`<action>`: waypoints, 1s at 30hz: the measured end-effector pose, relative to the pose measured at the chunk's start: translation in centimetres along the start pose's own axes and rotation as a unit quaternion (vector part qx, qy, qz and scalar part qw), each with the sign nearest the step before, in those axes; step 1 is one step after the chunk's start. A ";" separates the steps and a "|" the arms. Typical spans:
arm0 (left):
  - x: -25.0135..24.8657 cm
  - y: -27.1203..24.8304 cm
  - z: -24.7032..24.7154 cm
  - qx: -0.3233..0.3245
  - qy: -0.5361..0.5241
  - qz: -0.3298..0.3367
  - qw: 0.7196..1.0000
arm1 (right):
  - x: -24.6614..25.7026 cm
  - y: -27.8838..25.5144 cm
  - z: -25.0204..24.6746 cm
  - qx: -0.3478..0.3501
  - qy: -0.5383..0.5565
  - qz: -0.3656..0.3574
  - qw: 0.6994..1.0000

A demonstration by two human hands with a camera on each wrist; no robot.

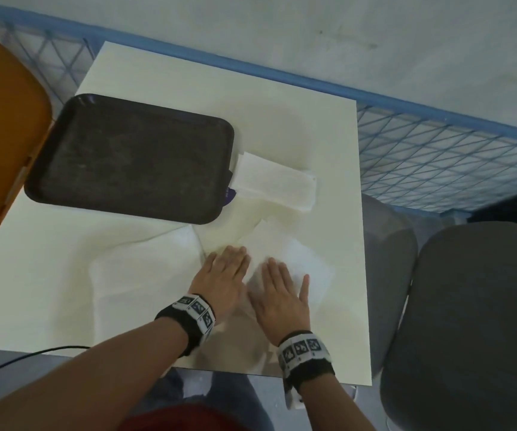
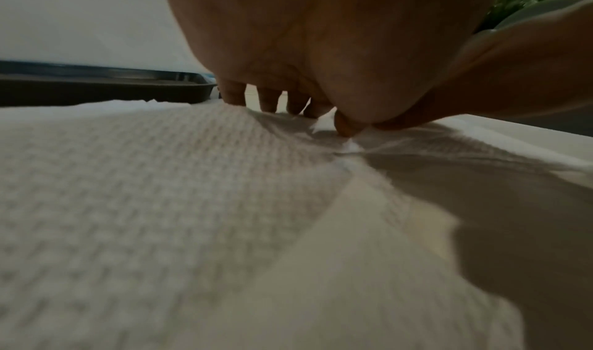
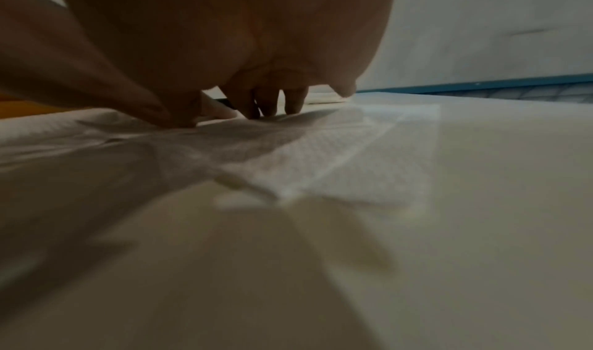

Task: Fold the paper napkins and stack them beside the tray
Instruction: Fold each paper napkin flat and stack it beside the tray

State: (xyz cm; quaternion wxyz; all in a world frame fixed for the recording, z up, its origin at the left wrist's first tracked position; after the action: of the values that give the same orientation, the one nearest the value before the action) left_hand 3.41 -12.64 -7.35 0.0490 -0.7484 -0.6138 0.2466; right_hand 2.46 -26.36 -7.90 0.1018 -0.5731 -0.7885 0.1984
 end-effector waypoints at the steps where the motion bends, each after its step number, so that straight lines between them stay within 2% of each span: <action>1: 0.0 0.0 -0.2 -0.010 0.001 0.006 1.000 | -1.3 -0.2 0.3 0.006 0.005 0.026 1.000; 4: 0.1 0.2 -1.0 -0.031 -0.004 0.025 0.999 | -4.2 -0.9 1.1 0.017 0.026 0.072 0.997; 8: 0.5 1.0 -3.0 -0.057 -0.037 -0.009 0.998 | -4.7 -0.8 0.3 0.013 0.025 0.060 0.998; 10: 0.5 1.4 -4.0 -0.072 -0.088 -0.014 0.993 | -4.7 -0.6 -0.7 0.000 0.031 0.063 0.998; 13: -0.3 1.6 -6.2 -0.097 -0.210 0.060 0.971 | -4.8 -0.1 -2.7 -0.050 0.078 0.057 0.994; 15: -0.9 1.1 -7.8 -0.112 -0.261 0.113 0.952 | -4.4 0.6 -4.6 -0.097 0.145 0.023 0.984; 17: -0.8 0.8 -9.1 -0.142 -0.306 0.122 0.933 | -4.2 1.6 -6.7 -0.127 0.184 -0.020 0.974; 20: 0.8 1.4 -9.8 -0.187 -0.381 0.038 0.905 | -5.5 3.9 -9.4 -0.104 0.216 -0.024 0.971; 22: 1.3 2.4 -8.8 -0.177 -0.364 -0.025 0.914 | -7.2 5.6 -10.9 -0.074 0.229 -0.008 0.971; 26: 1.2 4.1 -4.8 -0.082 -0.308 -0.129 0.939 | -9.5 9.9 -13.5 -0.035 0.204 -0.003 0.978; 30: 1.0 4.6 -3.5 -0.085 -0.273 -0.179 0.941 | -10.8 14.4 -16.2 -0.031 0.189 -0.021 0.981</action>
State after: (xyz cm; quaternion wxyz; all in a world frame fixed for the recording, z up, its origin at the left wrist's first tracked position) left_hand 9.14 -12.02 -6.36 -0.1408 -0.5315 -0.7459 0.3758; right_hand 24.67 -29.53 1.18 0.2350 -0.5867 -0.7726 0.0599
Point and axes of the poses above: each hand's wrist, its own y-axis towards the middle knuckle, its own z-axis out of the palm, x = y × z, the point moved 7 cm from there along y, towards the middle knuckle, and after that the axes turned 14 degrees about -y, right-handed, at the moved point
